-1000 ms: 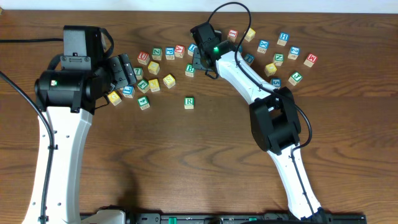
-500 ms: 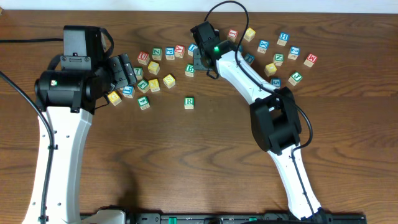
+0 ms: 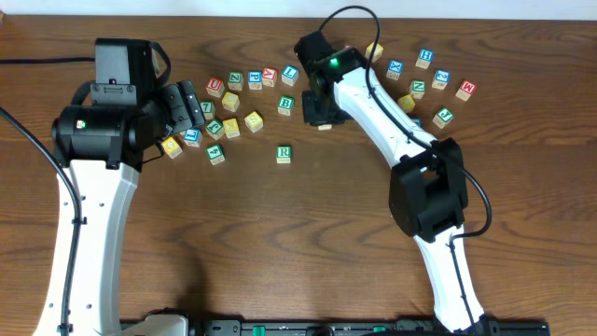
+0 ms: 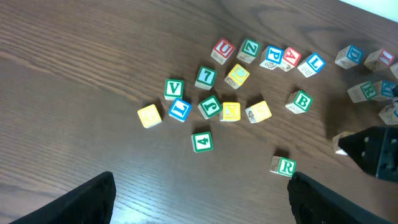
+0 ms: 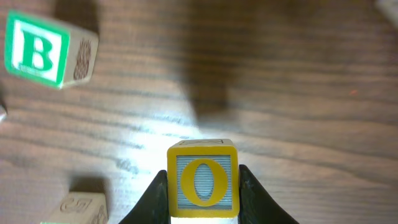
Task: Spell out ROBOT
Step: 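Carry the O block and set it right of the R block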
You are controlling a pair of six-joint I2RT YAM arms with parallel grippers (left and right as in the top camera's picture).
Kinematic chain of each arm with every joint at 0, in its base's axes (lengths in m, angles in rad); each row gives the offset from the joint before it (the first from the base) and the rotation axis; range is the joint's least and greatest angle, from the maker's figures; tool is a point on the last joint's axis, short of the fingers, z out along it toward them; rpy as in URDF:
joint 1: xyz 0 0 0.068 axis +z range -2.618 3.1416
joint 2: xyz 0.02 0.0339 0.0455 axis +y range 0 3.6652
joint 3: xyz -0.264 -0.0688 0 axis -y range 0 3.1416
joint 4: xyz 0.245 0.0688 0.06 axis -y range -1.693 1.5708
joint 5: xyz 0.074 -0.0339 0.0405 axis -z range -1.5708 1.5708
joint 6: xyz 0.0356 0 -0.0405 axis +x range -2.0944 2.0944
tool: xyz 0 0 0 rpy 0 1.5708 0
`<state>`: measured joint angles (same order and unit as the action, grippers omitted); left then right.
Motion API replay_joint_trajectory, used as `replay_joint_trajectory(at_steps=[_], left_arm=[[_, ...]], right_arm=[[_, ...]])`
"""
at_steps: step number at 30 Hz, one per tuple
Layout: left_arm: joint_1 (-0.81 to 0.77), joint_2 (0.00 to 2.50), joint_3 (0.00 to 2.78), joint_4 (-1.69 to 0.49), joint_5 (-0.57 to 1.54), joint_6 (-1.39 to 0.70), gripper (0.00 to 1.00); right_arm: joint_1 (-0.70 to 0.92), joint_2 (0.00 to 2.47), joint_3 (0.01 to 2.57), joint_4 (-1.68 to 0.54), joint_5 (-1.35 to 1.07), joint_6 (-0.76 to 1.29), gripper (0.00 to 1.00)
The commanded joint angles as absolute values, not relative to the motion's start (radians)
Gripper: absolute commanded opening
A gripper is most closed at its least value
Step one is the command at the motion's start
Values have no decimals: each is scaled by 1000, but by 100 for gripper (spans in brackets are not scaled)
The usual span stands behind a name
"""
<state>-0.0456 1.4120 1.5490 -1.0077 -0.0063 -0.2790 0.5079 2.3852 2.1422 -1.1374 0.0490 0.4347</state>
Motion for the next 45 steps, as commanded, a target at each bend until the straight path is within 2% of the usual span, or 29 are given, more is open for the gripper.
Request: replay_joint_trajectory(at_steps=[1, 16, 24, 36, 39, 43, 45], left_arm=[[-39, 1420, 1541, -1008, -12, -258, 87], [-39, 1420, 1541, -1008, -12, -258, 87], [-39, 1420, 1541, -1008, -12, -258, 87], [-39, 1420, 1541, -1008, -12, -259, 87], [-39, 1420, 1541, -1008, -12, -259, 87], [-40, 1420, 1541, -1008, -11, -259, 88], [-41, 1422, 1541, -1008, -11, -263, 87]], right_arm=[[539, 2375, 2127, -1146, -8, 425, 22], [619, 2375, 2045, -1135, -11, 441, 22], [642, 2375, 2045, -1137, -14, 441, 32], [646, 2375, 2045, -1134, -14, 440, 33], [640, 2375, 2045, -1135, -14, 440, 31], [633, 2375, 2053, -1135, -14, 440, 21], [631, 2373, 2064, -1140, -14, 440, 19]])
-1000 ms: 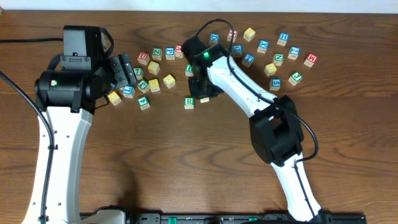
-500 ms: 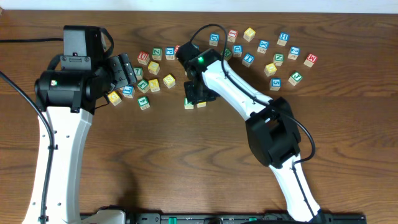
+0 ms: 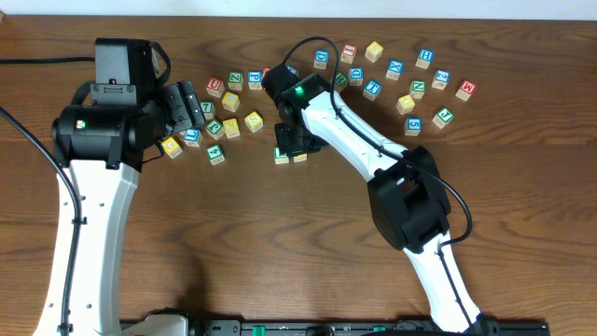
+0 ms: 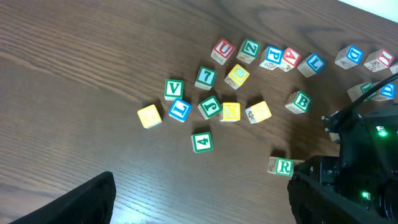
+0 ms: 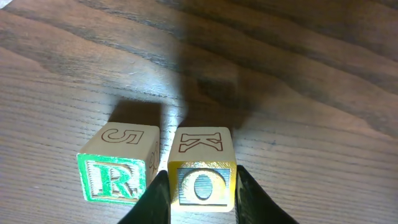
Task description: Spell out ROBOT
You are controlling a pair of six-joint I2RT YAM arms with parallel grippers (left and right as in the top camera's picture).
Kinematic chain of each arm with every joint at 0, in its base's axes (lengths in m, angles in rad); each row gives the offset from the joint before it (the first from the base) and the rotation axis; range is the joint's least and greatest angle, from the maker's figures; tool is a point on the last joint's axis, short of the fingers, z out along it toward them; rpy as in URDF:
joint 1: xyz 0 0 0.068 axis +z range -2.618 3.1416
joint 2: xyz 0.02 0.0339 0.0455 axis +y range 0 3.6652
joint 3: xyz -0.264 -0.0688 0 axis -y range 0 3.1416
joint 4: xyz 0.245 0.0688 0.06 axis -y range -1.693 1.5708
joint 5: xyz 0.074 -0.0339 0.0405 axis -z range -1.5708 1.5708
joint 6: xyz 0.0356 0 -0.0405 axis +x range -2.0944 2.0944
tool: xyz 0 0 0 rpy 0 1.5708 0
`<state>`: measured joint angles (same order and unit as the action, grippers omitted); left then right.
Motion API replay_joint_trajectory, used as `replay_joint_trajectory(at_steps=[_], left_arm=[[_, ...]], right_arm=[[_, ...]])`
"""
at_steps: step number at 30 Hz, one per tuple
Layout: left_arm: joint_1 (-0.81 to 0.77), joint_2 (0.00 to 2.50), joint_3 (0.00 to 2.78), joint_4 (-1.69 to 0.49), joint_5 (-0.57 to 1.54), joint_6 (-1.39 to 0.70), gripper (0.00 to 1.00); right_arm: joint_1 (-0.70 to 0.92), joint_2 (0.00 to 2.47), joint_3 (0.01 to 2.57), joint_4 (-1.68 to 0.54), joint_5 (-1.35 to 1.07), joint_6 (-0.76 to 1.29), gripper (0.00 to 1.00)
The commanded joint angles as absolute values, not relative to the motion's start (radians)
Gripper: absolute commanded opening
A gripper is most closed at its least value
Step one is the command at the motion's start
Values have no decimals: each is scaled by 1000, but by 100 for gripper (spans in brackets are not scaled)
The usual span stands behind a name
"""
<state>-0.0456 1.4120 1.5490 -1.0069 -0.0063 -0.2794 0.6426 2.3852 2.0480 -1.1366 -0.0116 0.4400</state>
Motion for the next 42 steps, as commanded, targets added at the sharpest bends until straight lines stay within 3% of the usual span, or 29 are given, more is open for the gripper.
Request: replay_joint_trajectory(at_steps=[1, 6, 15, 26, 31, 36, 42], left_arm=[[-41, 1425, 1541, -1008, -10, -269, 87], [-44, 1466, 1541, -1017, 11, -339, 86], [-118, 1600, 1541, -1018, 97, -342, 72], [-151, 1622, 1541, -1010, 99, -358, 68], [-187, 1638, 1533, -1039, 107, -381, 57], [-222, 1673, 1486, -1022, 126, -426, 29], [-252, 1735, 1480, -1019, 225, -425, 10]], right_arm=[[630, 2371, 2070, -1142, -14, 440, 19], [616, 2337, 2081, -1153, -15, 439, 24], [583, 2308, 2081, -1187, -83, 393, 32], [561, 2310, 2080, -1183, -78, 397, 40], [513, 2310, 2079, -1230, -75, 403, 32], [484, 2311, 2066, -1266, -52, 415, 19], [480, 2311, 1987, -1278, -59, 414, 5]])
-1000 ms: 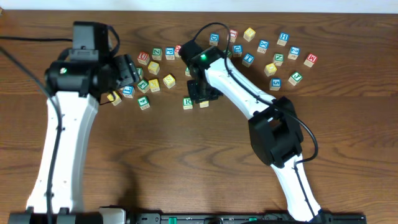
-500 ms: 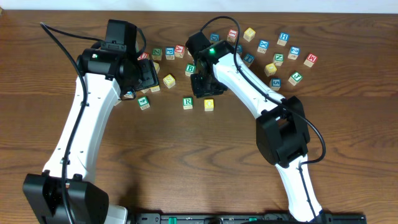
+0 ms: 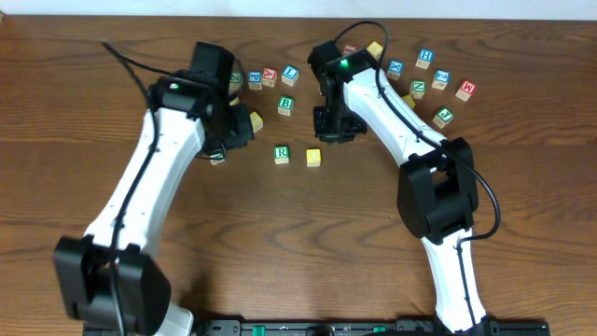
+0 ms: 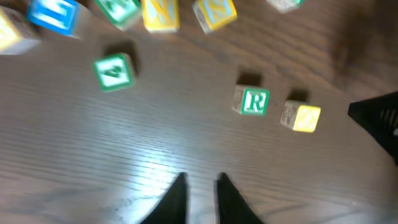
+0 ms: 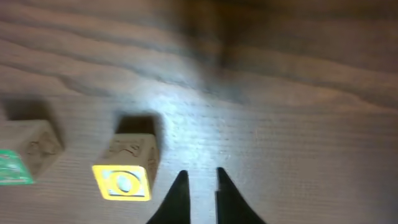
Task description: Spell out ROBOT
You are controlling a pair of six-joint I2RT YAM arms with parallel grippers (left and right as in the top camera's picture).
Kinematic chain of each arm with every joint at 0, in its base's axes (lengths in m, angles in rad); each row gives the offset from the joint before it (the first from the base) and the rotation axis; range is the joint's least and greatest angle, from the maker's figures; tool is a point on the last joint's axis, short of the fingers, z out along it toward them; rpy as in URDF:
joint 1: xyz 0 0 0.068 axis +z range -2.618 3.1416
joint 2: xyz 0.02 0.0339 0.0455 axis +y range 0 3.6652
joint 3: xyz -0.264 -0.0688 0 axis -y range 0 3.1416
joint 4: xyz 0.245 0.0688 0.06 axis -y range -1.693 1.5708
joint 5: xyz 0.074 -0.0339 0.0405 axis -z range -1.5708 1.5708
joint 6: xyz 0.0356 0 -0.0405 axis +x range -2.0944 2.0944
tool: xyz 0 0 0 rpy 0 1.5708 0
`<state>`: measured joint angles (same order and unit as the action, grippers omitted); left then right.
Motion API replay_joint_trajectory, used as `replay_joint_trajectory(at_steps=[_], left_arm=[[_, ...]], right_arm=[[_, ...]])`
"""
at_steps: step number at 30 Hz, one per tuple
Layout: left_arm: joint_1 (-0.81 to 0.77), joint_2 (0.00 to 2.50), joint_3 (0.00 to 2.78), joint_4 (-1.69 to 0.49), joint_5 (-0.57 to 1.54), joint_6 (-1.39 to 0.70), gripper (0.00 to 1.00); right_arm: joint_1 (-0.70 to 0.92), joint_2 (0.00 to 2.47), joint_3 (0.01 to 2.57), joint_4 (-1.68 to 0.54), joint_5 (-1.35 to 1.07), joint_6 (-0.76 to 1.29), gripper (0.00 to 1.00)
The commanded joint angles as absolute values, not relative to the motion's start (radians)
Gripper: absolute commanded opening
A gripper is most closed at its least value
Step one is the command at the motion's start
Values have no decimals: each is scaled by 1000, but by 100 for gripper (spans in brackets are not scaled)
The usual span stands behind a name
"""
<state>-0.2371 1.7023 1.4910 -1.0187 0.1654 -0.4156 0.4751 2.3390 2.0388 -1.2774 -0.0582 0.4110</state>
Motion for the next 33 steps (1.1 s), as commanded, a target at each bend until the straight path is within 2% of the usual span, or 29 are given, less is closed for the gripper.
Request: replay_joint_trajectory(at_steps=[1, 9, 22, 33], left_arm=[[-258, 1743, 1480, -1019, 225, -424, 8], [-288, 1799, 1467, -1007, 224, -424, 7], [-288, 1801, 1262, -731, 311, -432, 8], [-288, 1878, 1258, -686, 311, -432, 8]], right_arm=[[480, 2311, 1969, -1269, -62, 415, 1], [480, 2311, 1880, -1205, -124, 433, 1], [492, 2311, 1853, -1070, -225, 425, 1], [520, 2311, 1843, -986, -245, 438, 1]])
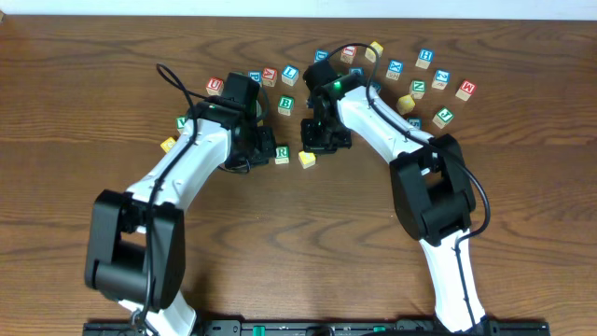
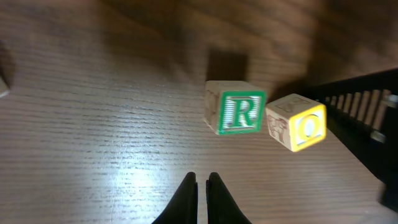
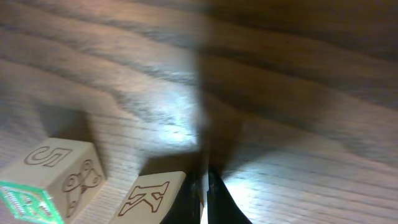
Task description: Spell out ROBOT
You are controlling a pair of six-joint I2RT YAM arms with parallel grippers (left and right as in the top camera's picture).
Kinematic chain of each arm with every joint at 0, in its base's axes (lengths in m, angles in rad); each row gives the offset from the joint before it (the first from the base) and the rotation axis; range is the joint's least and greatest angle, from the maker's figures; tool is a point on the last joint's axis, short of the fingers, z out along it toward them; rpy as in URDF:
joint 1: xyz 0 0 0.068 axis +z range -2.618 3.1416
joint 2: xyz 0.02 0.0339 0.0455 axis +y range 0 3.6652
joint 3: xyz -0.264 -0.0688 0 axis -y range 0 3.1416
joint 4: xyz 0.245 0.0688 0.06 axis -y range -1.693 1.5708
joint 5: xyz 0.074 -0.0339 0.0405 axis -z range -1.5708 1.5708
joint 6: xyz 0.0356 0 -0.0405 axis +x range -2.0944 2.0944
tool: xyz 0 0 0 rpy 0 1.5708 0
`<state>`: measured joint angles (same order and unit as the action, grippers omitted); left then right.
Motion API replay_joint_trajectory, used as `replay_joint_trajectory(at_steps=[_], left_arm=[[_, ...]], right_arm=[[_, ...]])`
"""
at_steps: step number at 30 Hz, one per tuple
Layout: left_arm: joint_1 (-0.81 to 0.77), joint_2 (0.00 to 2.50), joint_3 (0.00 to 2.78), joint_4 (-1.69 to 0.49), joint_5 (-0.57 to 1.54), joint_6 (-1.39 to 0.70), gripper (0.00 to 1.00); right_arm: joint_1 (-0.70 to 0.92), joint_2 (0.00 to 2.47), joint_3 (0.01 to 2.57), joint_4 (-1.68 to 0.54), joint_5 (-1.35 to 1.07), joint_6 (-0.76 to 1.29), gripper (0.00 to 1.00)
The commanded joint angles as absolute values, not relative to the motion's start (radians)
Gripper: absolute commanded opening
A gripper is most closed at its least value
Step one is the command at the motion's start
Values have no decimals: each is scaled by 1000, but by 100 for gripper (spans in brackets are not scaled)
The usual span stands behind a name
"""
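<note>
The green R block (image 1: 282, 154) and the yellow O block (image 1: 306, 160) lie side by side on the table, with O turned a little askew. My left gripper (image 2: 202, 178) is shut and empty, low over the wood just short of the R block (image 2: 235, 113) and the O block (image 2: 298, 126). My right gripper (image 3: 203, 180) is also shut and empty. Its left finger rests against the O block's K face (image 3: 149, 196), with the R block (image 3: 43, 180) beyond. The green B block (image 1: 286, 104) lies behind the pair.
Loose letter and number blocks are scattered along the table's far side: one group (image 1: 216, 86) behind my left arm, another (image 1: 424, 86) at the back right. Both arms cross over the table's middle. The table edge (image 1: 298, 7) runs along the top.
My left gripper has come down low next to the R block. My right gripper has dropped to the O block's far side. The O block now sits closer to R and is turned.
My right gripper first held the O block above the wood near the B block, then held it on the table beside R. Then O lay free a gap away from R, with both grippers shut. Now the shut grippers flank the R and O pair.
</note>
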<state>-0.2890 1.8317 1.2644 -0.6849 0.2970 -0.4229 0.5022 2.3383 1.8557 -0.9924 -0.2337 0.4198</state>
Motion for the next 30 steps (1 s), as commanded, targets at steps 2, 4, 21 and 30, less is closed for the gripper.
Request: replay_joint_trajectory(at_steps=[2, 4, 21, 30], left_arm=[[-288, 1901, 1258, -682, 311, -432, 8], [-288, 1917, 1258, -672, 311, -432, 7], [-346, 1925, 1258, -598, 310, -433, 7], [-366, 1925, 1258, -583, 310, -441, 7]], right_arm=[[520, 2311, 1843, -982, -245, 440, 1], [517, 2311, 1843, -978, -245, 441, 1], [497, 2311, 1843, -968, -252, 456, 1], [485, 2311, 1843, -967, -281, 456, 1]])
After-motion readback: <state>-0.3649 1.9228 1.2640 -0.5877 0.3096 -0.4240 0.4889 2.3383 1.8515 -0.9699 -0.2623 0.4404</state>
